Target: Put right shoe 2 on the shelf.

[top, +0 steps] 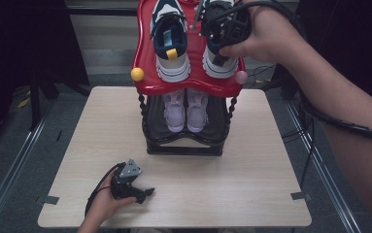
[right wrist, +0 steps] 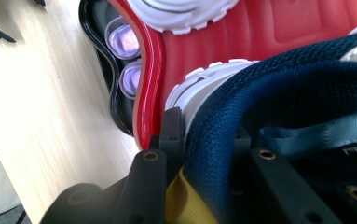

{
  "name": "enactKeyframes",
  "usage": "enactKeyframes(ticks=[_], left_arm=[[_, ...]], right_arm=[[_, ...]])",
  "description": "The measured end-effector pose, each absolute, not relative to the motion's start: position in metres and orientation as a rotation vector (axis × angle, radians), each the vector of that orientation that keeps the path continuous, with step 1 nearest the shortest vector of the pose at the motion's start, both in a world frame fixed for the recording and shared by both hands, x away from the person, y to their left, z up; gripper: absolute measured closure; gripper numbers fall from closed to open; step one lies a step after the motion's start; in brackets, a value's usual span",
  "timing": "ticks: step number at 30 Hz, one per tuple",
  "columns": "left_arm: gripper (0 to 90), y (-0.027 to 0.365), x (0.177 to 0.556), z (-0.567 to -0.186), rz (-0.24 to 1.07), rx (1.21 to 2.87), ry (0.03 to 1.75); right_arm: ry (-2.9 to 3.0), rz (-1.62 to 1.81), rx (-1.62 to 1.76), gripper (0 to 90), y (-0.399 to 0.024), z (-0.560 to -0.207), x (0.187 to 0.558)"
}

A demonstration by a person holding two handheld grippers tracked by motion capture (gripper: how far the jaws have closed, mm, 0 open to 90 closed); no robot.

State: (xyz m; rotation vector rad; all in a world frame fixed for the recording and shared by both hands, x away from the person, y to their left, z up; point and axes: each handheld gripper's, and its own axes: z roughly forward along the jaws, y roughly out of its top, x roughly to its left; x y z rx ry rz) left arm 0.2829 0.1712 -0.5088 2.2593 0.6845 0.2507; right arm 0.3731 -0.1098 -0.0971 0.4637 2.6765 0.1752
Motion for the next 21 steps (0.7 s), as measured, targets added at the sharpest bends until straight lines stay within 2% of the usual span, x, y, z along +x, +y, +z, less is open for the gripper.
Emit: enactKeyframes(ticks=[21], left_arm=[[5.9, 0.171, 0.283, -0.509, 0.251, 2.259, 0.677]], right_arm=[[2.683, 0.169, 0.441, 74.8, -0.091, -0.115, 0.393]])
